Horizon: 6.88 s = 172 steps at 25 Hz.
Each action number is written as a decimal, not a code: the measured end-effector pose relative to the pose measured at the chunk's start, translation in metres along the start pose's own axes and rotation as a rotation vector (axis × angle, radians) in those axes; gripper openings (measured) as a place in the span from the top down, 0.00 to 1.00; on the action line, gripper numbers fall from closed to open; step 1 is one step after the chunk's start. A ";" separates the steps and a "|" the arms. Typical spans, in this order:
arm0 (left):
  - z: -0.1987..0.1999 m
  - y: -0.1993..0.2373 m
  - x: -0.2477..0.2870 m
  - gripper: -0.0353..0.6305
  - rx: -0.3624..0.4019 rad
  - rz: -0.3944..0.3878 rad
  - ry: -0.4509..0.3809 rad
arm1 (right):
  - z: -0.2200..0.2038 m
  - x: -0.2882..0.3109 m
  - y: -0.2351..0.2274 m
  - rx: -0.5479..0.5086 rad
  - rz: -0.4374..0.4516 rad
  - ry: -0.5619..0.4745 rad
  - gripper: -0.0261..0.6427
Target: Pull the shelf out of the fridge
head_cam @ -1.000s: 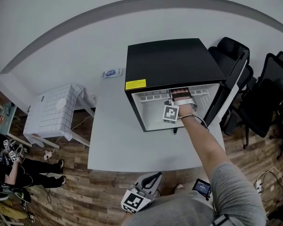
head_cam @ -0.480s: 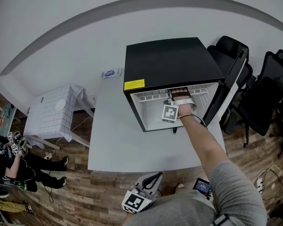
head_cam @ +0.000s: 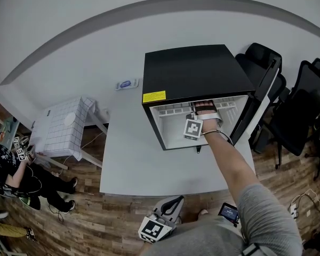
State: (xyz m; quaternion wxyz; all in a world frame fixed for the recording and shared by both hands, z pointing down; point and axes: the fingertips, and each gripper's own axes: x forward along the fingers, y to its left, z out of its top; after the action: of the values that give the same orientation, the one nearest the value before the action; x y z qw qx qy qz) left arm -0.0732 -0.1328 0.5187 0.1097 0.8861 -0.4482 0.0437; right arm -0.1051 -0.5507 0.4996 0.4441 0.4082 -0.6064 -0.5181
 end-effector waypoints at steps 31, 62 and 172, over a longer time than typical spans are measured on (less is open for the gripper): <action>0.009 0.068 0.061 0.93 -0.030 0.023 0.005 | -0.012 -0.019 0.015 -0.053 0.047 0.105 0.91; 0.005 0.045 0.050 0.93 -0.030 -0.012 -0.008 | -0.009 -0.060 0.015 -0.060 0.012 0.099 0.91; -0.004 0.025 0.026 0.93 -0.016 -0.068 -0.006 | 0.008 -0.158 0.026 0.070 0.047 0.052 0.91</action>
State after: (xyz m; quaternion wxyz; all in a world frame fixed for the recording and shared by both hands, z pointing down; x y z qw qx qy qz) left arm -0.0777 -0.1665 0.5309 0.1168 0.9001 -0.4184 0.0337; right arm -0.0705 -0.3947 0.5067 0.4570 0.4225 -0.6219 -0.4752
